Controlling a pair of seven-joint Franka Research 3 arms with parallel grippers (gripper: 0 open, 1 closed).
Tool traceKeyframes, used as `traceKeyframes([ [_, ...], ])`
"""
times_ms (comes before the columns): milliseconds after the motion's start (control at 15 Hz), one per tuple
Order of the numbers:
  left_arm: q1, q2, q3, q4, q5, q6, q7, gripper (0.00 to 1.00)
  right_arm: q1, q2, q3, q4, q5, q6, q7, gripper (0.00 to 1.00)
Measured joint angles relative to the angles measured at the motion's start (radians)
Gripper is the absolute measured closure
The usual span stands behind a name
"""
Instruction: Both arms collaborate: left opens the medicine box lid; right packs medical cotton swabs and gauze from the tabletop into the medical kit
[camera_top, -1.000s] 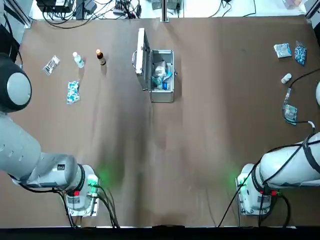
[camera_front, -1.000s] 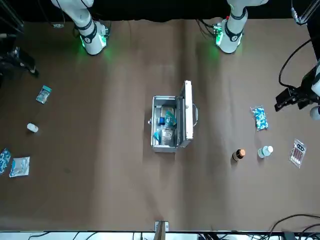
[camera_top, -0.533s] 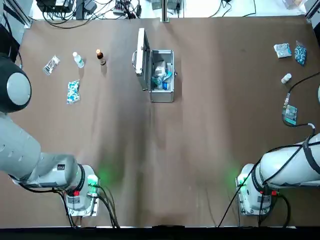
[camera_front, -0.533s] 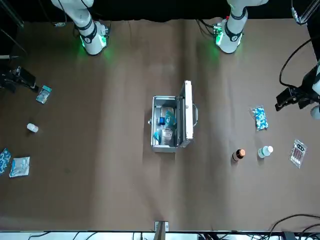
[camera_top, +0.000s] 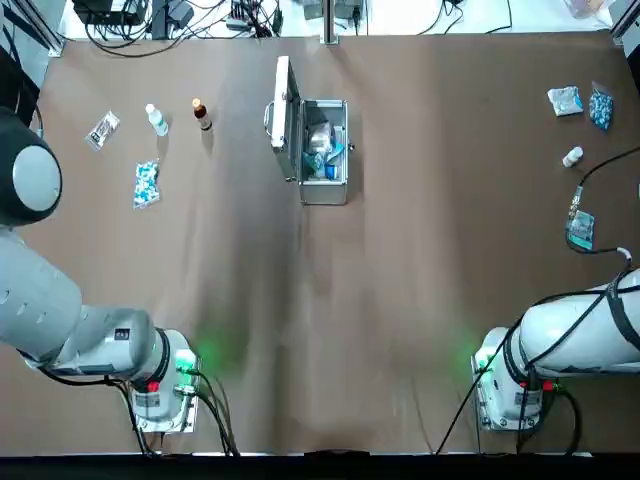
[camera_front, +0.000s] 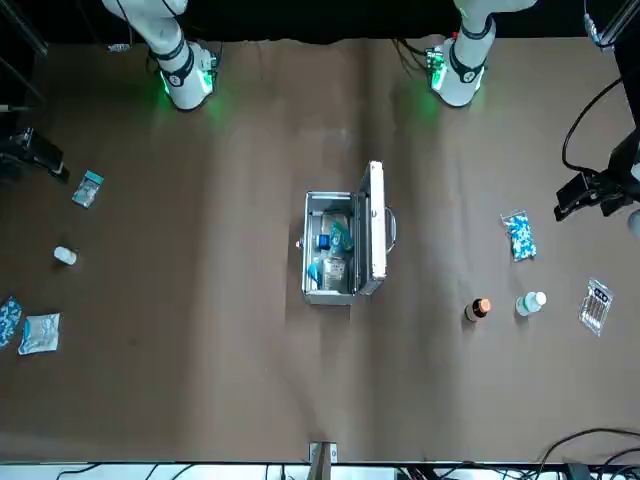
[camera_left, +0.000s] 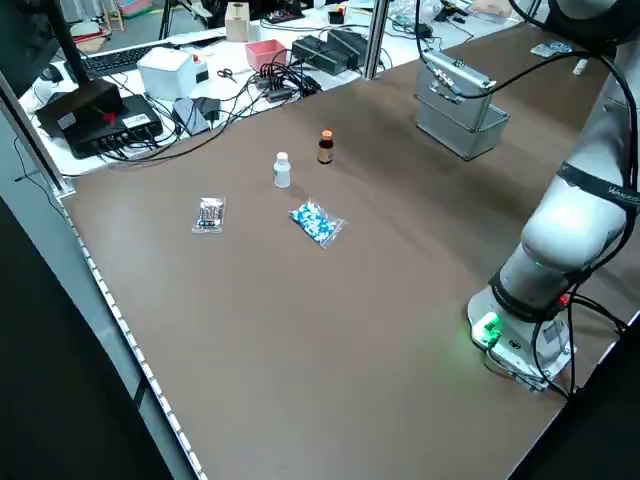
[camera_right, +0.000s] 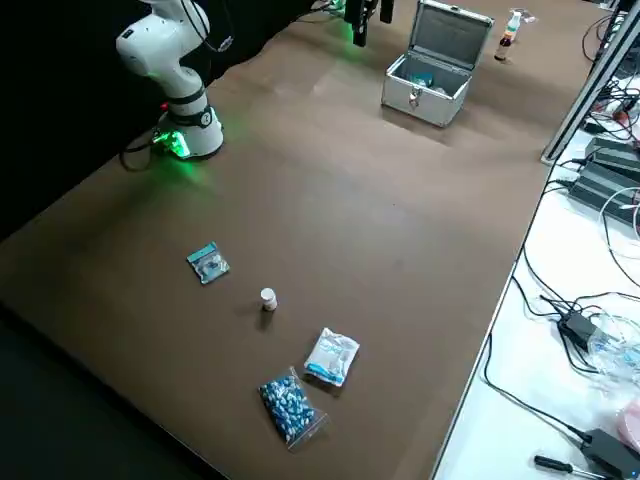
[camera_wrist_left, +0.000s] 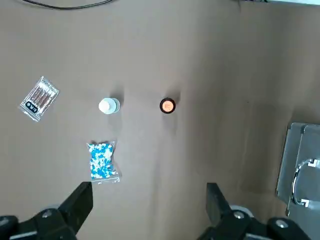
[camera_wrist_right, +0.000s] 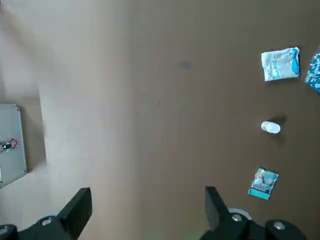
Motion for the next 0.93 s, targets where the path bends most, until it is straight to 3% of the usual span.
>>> traceKeyframes([
  [933,0.023,-0.001,0.002,0.000,0.000,0.000,0.010,0.00,-0.015,0.000,-0.009,-0.002,0.000,-0.018,-0.053,0.00],
])
